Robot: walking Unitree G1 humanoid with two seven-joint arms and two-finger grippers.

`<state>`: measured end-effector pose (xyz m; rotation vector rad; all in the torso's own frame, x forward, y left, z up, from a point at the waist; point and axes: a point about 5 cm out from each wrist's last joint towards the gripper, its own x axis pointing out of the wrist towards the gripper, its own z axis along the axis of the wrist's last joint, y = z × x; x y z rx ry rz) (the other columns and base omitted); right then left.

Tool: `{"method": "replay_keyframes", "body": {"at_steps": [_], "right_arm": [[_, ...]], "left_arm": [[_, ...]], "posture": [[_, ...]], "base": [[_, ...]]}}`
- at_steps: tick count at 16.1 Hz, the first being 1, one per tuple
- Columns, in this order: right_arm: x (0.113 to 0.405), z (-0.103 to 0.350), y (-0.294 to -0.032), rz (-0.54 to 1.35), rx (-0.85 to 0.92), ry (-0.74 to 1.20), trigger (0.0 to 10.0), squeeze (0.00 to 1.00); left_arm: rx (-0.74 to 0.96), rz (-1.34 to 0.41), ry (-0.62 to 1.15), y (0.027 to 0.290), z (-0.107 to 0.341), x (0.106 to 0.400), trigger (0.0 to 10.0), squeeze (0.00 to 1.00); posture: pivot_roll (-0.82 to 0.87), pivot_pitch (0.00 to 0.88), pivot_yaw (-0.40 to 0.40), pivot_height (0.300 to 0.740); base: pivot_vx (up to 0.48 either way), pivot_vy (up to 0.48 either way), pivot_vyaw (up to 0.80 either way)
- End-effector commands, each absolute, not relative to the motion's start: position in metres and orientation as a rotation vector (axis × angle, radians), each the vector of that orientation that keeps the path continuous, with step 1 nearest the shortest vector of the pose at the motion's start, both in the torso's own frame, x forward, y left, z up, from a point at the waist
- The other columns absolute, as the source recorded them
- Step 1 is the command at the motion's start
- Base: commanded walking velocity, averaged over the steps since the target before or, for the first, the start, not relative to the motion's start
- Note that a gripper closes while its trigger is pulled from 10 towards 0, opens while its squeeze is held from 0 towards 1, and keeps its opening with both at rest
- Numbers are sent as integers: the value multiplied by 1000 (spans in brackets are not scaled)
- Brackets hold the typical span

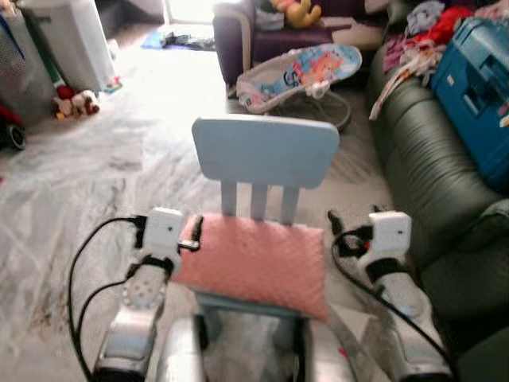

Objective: Move the pillow to the sofa

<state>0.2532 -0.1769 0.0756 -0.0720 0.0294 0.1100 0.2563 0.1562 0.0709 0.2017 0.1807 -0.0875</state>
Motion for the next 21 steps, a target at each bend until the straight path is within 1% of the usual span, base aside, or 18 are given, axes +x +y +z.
{"method": "replay_keyframes", "body": {"at_steps": [1,4,10,12,16,18,21], "right_arm": [[252,77,-177,107,-66,24,10000,0],[244,74,-175,111,-51,48,10000,0],[224,61,-173,110,9,131,10000,0],[228,62,-171,105,26,140,10000,0],[233,61,-170,99,56,148,10000,0],[227,57,-174,71,111,203,10000,0],[225,58,-170,112,98,234,10000,0]], "left_arm": [[207,-78,188,157,71,255,10000,0],[207,-82,222,158,66,249,10000,0],[233,-97,311,159,61,239,10000,0],[245,-119,348,161,56,243,10000,0],[265,-131,367,166,55,246,10000,0],[264,-89,396,177,53,240,10000,0],[282,-56,423,186,50,242,10000,0]], "posture": [[-23,0,3,610],[-14,0,-8,605],[-2,0,-24,555],[-6,0,-22,540],[15,0,-7,540],[8,28,-25,540],[-17,56,-23,530]], "base": [[0,0,0],[0,0,0],[0,0,0],[0,0,0],[0,0,0],[0,0,0],[0,0,0]]}}
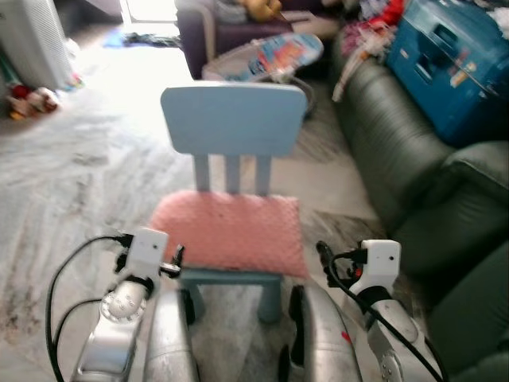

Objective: Move the pillow to the sofa

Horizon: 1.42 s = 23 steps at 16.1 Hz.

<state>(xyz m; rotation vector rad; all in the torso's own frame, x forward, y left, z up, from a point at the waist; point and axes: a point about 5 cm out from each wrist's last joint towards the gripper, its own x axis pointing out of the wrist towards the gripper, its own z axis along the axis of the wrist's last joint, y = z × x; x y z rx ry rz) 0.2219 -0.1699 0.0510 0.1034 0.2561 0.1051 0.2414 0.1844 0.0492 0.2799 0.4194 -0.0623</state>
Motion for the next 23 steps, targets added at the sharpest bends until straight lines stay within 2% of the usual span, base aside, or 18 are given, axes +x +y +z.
{"method": "replay_keyframes", "body": {"at_steps": [1,3,4,5,7,9,15,16,17,18,19,20,23], "right_arm": [[227,60,-172,105,87,230,10000,0],[236,65,-177,91,122,225,10000,0],[238,70,-177,96,137,211,10000,349],[241,71,-177,102,133,221,10000,1000],[247,70,-180,84,147,249,10000,1000],[252,55,-172,111,128,377,10000,1000],[282,38,-145,174,241,508,10000,1000],[287,38,-139,189,252,515,10000,1000],[290,36,-135,213,241,527,10000,1000],[292,36,-132,224,240,533,10000,1000],[298,34,-125,252,243,519,10000,1000],[299,32,-123,261,255,526,10000,1000],[303,29,-113,259,272,516,10000,1000]], "left_arm": [[285,-48,422,189,51,247,10000,0],[244,-20,425,193,51,256,10000,0],[253,-6,427,195,52,259,10000,553],[236,12,438,199,52,263,10000,1000],[268,42,469,205,49,269,10000,1000],[250,98,490,210,46,279,10000,1000],[263,163,455,225,61,313,10000,1000],[269,172,447,229,64,316,10000,878],[272,183,446,232,64,318,10000,878],[274,188,445,233,64,318,10000,553],[277,229,428,242,65,320,10000,157],[275,238,427,245,65,321,10000,0],[272,251,465,250,57,319,10000,0]], "posture": [[-32,70,-18,525],[-44,93,-19,525],[-46,107,-21,525],[-49,130,-23,525],[-53,156,-22,525],[-58,200,-20,525],[-8,265,-36,525],[-1,273,-44,525],[-1,277,-47,525],[0,285,-51,525],[-1,292,-53,525],[0,294,-56,525],[6,335,-64,525]], "base": [[0,0,0],[0,0,0],[0,0,0],[0,0,0],[0,0,0],[0,0,0],[0,0,0],[0,0,0],[0,0,0],[0,0,0],[0,0,0],[0,0,0],[0,0,0]]}}
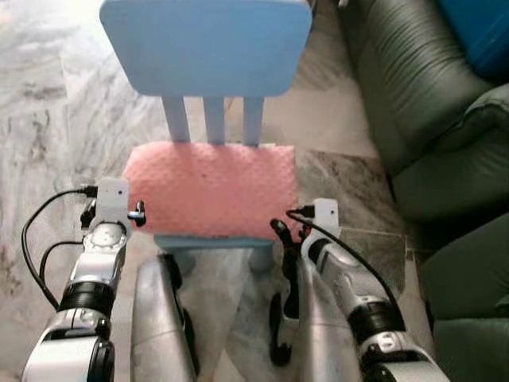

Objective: Move the pillow to the sofa

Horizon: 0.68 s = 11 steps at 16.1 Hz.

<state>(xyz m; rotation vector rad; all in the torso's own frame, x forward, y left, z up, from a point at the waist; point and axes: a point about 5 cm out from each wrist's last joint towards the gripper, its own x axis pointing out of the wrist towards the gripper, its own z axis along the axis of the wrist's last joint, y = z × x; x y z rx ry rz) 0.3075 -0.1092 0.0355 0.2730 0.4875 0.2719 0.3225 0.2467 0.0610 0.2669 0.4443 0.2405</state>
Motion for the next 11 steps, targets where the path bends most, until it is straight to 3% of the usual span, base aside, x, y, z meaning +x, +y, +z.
{"method": "replay_keyframes", "body": {"at_steps": [1,4,5,6,11], "right_arm": [[303,29,-110,271,273,503,10000,1000],[301,28,-101,300,286,469,10000,1000],[303,31,-99,310,274,445,10000,871],[304,31,-98,312,260,442,10000,0],[311,35,-90,327,244,397,10000,0]], "left_arm": [[272,255,466,251,56,319,10000,0],[195,263,448,245,51,319,10000,0],[173,268,434,241,51,321,10000,0],[179,274,422,238,52,323,10000,0],[91,318,316,234,66,335,10000,0]], "posture": [[6,335,-64,525],[-11,375,-83,525],[-13,377,-86,525],[-15,385,-94,525],[-16,397,-113,525]], "base": [[0,0,0],[0,0,0],[0,0,0],[0,0,0],[0,0,0]]}}
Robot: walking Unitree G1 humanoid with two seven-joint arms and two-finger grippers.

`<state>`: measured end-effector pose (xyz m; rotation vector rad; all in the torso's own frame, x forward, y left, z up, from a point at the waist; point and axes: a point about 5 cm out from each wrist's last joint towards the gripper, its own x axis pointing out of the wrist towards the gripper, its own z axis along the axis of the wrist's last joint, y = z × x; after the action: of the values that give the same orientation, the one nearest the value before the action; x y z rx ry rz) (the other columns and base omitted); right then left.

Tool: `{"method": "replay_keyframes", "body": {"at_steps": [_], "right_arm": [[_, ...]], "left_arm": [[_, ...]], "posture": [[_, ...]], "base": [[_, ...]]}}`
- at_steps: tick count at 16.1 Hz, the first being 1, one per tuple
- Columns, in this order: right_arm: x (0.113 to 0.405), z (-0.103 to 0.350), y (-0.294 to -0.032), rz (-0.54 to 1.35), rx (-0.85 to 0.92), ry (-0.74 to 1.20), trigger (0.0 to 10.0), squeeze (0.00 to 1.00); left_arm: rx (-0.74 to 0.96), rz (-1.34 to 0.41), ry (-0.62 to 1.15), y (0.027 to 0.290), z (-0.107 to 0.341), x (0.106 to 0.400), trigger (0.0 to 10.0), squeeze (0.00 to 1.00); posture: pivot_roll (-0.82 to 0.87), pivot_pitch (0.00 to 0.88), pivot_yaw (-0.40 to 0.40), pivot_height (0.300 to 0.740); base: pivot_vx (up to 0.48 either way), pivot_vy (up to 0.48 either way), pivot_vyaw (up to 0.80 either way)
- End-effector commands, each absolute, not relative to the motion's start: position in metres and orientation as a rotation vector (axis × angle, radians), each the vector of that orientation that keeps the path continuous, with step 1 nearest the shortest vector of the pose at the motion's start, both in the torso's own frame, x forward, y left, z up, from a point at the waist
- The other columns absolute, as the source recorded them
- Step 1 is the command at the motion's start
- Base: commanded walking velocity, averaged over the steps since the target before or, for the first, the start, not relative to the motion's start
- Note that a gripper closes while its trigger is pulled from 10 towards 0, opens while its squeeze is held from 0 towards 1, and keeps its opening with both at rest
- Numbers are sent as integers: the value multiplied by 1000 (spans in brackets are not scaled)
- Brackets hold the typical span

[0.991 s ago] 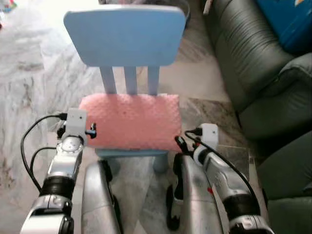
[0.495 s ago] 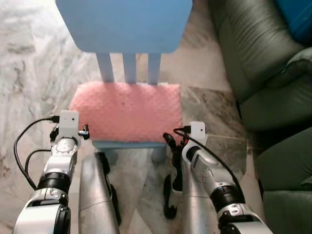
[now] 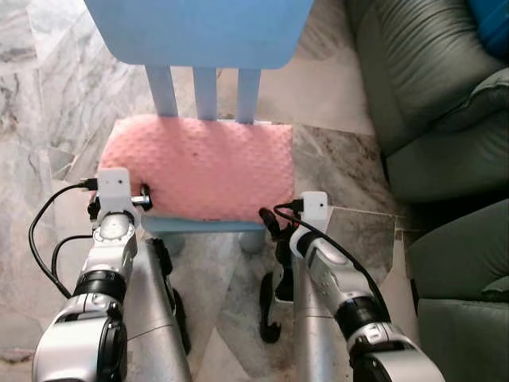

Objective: Move the pillow to the sofa

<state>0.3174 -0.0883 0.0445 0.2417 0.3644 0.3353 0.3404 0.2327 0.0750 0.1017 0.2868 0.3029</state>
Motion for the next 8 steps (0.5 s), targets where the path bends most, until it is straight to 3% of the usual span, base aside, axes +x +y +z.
{"method": "replay_keyframes", "body": {"at_steps": [1,5,6,7,8], "right_arm": [[314,37,-86,331,237,386,10000,0],[314,34,-78,329,230,396,10000,0],[310,27,-75,320,259,419,4549,0],[308,23,-73,317,278,434,0,0],[307,22,-71,317,279,440,0,0]], "left_arm": [[84,333,281,234,71,337,10000,0],[113,322,299,228,65,336,10000,0],[93,293,369,225,50,328,10000,0],[83,274,393,222,42,324,0,0],[55,259,387,219,38,321,0,0]], "posture": [[-21,401,-119,525],[-9,414,-121,525],[-5,415,-125,525],[-5,415,-125,525],[-5,415,-125,525]], "base": [[0,0,0],[0,0,0],[0,0,0],[0,0,0],[0,0,0]]}}
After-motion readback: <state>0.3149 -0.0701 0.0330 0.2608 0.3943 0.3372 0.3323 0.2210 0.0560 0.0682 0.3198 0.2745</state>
